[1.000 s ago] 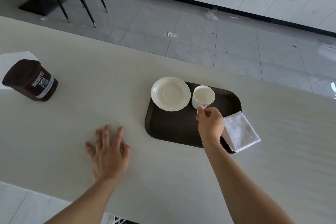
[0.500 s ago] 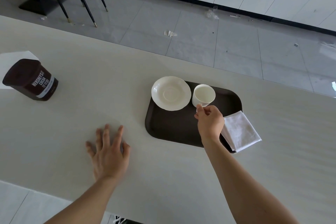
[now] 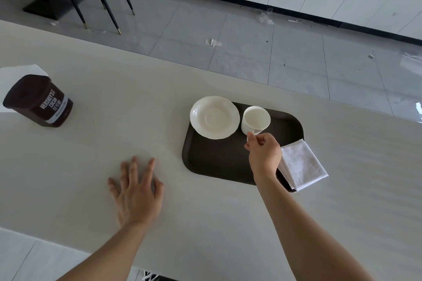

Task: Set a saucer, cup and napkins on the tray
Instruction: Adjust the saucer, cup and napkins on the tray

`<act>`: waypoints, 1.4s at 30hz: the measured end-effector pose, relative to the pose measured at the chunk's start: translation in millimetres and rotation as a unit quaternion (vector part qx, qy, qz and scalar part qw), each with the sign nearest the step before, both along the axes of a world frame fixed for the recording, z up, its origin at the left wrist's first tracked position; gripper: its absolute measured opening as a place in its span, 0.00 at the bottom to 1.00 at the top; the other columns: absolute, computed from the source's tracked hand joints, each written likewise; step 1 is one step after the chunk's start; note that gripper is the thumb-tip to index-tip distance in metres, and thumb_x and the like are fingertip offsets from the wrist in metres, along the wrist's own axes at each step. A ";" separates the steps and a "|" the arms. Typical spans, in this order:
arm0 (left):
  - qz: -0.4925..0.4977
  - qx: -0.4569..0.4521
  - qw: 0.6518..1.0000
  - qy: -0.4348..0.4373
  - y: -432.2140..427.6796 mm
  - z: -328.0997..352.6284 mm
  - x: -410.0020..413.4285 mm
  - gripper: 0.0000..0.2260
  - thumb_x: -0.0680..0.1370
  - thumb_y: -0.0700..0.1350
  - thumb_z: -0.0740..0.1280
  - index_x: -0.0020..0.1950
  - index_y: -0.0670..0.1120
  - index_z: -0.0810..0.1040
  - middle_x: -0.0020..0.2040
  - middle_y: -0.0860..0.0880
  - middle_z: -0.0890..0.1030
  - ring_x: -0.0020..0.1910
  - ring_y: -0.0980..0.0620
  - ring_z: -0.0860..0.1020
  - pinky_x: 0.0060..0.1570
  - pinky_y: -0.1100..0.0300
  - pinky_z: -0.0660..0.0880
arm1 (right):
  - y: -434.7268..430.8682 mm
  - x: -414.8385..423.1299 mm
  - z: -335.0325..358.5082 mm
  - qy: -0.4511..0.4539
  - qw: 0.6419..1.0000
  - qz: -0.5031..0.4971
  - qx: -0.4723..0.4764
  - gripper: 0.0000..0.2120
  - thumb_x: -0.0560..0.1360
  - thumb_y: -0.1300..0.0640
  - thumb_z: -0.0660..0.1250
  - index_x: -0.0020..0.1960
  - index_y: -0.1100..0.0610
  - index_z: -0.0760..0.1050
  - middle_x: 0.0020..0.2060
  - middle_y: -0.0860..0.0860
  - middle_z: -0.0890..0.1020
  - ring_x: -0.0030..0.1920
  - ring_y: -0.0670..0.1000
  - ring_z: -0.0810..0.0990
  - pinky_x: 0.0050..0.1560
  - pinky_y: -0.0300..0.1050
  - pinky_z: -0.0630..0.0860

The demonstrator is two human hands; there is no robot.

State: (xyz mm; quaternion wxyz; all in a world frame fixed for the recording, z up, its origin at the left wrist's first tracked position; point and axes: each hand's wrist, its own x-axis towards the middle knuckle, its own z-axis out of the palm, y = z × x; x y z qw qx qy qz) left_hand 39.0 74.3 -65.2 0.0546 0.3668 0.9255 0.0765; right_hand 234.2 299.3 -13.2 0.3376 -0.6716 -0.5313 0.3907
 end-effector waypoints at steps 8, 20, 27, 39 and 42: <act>0.001 -0.009 1.000 0.002 -0.1 0.4 0.5 0.26 0.77 0.52 0.63 0.76 0.59 0.64 0.79 0.44 0.62 0.79 0.41 0.55 0.74 0.34 0.50 | -3.0 6.4 9.6 0.019 0.999 0.019 -0.032 0.10 0.73 0.44 0.72 0.41 0.50 0.78 0.34 0.44 0.85 0.33 0.40 0.84 0.36 0.39 0.74; -0.001 0.009 1.000 0.005 0.6 -0.8 1.1 0.26 0.75 0.54 0.55 0.74 0.57 0.67 0.77 0.42 0.64 0.78 0.40 0.57 0.72 0.34 0.51 | -0.2 106.1 28.8 -0.110 0.992 0.013 0.054 0.07 0.75 0.59 0.68 0.40 0.50 0.79 0.36 0.50 0.85 0.39 0.52 0.82 0.40 0.42 0.73; 0.000 0.010 1.000 -0.005 -0.6 1.3 1.1 0.27 0.75 0.55 0.53 0.75 0.57 0.66 0.78 0.42 0.63 0.79 0.40 0.55 0.73 0.34 0.50 | 19.9 148.8 30.2 -0.328 0.939 0.067 0.084 0.09 0.76 0.57 0.69 0.55 0.55 0.81 0.52 0.54 0.83 0.51 0.58 0.79 0.41 0.46 0.71; 0.000 0.019 1.000 0.002 -1.1 -6.0 -0.5 0.26 0.75 0.54 0.55 0.74 0.57 0.67 0.77 0.42 0.64 0.78 0.39 0.57 0.72 0.33 0.51 | 36.8 160.4 27.9 -0.314 0.943 0.074 -0.080 0.08 0.72 0.54 0.68 0.50 0.53 0.81 0.43 0.52 0.85 0.39 0.57 0.82 0.36 0.45 0.72; -0.003 0.023 1.000 0.003 -1.3 -7.3 -1.7 0.26 0.75 0.55 0.54 0.74 0.57 0.66 0.77 0.42 0.64 0.78 0.39 0.57 0.71 0.32 0.51 | 36.5 158.3 29.0 -0.172 0.980 0.020 -0.095 0.03 0.69 0.59 0.70 0.42 0.54 0.81 0.38 0.51 0.85 0.33 0.55 0.84 0.37 0.49 0.81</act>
